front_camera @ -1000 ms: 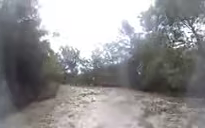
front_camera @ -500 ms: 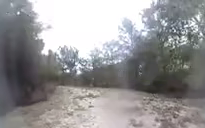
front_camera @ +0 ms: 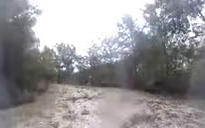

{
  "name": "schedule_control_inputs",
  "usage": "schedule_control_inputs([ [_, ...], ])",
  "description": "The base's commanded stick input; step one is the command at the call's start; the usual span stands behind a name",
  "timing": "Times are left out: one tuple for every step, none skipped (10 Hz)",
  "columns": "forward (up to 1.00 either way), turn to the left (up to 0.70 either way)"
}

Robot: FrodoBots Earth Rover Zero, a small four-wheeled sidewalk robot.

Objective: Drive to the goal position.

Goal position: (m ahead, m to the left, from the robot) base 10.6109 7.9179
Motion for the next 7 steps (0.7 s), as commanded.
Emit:
schedule_control_inputs([
  [0.85, 0.0],
  [0.85, 0.0],
  [0.85, 0.0],
  [0.85, 0.0],
  [0.85, 0.0],
  [0.85, 0.0],
  [0.85, 0.0],
])
